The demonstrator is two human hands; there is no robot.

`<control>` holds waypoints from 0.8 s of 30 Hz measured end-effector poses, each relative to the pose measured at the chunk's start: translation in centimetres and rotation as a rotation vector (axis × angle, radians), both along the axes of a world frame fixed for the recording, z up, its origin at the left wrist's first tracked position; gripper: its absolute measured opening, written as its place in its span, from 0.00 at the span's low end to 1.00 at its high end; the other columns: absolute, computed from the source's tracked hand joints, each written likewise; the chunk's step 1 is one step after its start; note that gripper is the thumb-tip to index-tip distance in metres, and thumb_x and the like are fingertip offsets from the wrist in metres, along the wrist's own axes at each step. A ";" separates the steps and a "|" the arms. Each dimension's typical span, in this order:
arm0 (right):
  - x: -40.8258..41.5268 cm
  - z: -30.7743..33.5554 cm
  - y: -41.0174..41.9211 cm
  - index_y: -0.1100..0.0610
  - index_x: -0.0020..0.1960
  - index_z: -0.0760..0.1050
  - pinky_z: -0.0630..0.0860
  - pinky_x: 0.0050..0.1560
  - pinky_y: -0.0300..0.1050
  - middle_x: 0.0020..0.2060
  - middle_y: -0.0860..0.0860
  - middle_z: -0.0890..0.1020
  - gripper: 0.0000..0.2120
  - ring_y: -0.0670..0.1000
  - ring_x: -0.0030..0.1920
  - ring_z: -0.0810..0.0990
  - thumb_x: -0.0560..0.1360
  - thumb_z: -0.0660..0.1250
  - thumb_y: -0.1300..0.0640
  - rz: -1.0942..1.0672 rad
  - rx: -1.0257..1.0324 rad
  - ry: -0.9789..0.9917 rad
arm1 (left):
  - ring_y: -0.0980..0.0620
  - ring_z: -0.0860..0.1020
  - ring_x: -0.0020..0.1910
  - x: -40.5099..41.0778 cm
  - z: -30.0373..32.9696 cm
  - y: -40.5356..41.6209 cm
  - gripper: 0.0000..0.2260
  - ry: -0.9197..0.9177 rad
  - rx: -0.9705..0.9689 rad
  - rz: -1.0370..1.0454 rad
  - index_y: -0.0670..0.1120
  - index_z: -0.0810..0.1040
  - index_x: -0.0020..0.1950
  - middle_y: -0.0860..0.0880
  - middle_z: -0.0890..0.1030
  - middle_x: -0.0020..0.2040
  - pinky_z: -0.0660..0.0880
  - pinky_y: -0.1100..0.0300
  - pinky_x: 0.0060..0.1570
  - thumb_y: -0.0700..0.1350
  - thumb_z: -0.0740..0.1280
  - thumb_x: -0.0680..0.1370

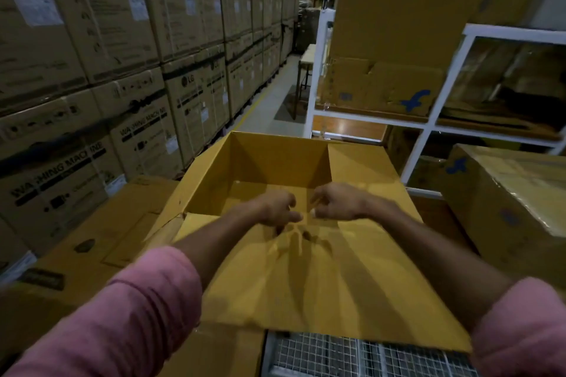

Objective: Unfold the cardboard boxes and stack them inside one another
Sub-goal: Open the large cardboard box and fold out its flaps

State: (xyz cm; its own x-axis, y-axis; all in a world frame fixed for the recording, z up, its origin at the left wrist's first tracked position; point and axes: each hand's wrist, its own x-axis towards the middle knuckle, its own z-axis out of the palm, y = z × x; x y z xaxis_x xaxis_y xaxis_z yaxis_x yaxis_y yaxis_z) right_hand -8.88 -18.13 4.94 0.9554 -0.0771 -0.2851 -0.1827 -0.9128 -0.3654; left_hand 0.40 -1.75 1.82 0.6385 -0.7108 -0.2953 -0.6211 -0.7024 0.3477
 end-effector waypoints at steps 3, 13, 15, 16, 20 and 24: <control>-0.8 -5.6 1.6 0.53 0.72 0.73 0.77 0.57 0.45 0.63 0.51 0.81 0.18 0.51 0.61 0.80 0.83 0.63 0.50 -0.048 0.077 -0.136 | 0.45 0.80 0.57 -1.1 -5.1 0.4 0.20 -0.011 -0.054 0.037 0.47 0.74 0.70 0.45 0.82 0.61 0.76 0.49 0.56 0.55 0.66 0.82; 2.0 -10.7 2.7 0.57 0.66 0.75 0.58 0.72 0.71 0.71 0.64 0.72 0.34 0.65 0.73 0.68 0.82 0.43 0.34 -0.314 -0.132 0.095 | 0.46 0.76 0.62 -0.9 -10.3 0.4 0.10 -0.319 -0.152 0.067 0.50 0.76 0.63 0.50 0.81 0.59 0.65 0.47 0.60 0.48 0.66 0.82; 2.1 -10.9 2.9 0.58 0.76 0.67 0.42 0.74 0.75 0.80 0.65 0.57 0.38 0.65 0.81 0.52 0.82 0.43 0.32 -0.345 -0.208 0.130 | 0.46 0.76 0.61 -1.0 -10.7 0.7 0.11 -0.352 -0.169 0.054 0.51 0.76 0.64 0.50 0.82 0.58 0.65 0.47 0.59 0.49 0.66 0.82; 1.9 -10.7 3.3 0.59 0.79 0.61 0.38 0.74 0.74 0.81 0.66 0.51 0.38 0.66 0.81 0.47 0.82 0.42 0.33 -0.344 -0.255 0.107 | 0.46 0.76 0.61 -1.1 -11.0 0.9 0.11 -0.377 -0.175 0.050 0.51 0.76 0.64 0.51 0.82 0.58 0.65 0.47 0.59 0.49 0.67 0.82; 1.9 -9.4 5.1 0.61 0.78 0.64 0.49 0.78 0.68 0.79 0.67 0.57 0.31 0.68 0.80 0.52 0.84 0.50 0.40 -0.216 -0.434 -0.063 | 0.46 0.77 0.58 -0.6 -11.2 2.6 0.06 -0.406 -0.202 0.038 0.52 0.77 0.58 0.52 0.82 0.55 0.64 0.48 0.54 0.49 0.67 0.81; 3.2 -9.7 6.4 0.58 0.65 0.74 0.77 0.61 0.57 0.61 0.58 0.78 0.20 0.58 0.59 0.78 0.85 0.56 0.44 -0.181 -0.044 -0.079 | 0.47 0.77 0.58 0.0 -10.8 4.7 0.09 -0.405 -0.177 0.029 0.53 0.76 0.62 0.52 0.82 0.55 0.66 0.48 0.54 0.48 0.66 0.82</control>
State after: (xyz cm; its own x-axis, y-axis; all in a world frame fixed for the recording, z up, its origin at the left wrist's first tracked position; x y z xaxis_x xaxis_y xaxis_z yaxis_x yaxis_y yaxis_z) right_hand -5.67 -11.76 -4.71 0.9439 -0.2606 -0.2028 -0.3180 -0.8827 -0.3459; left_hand 0.37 2.98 -9.03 0.6982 -0.7078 0.1079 -0.7128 -0.6731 0.1972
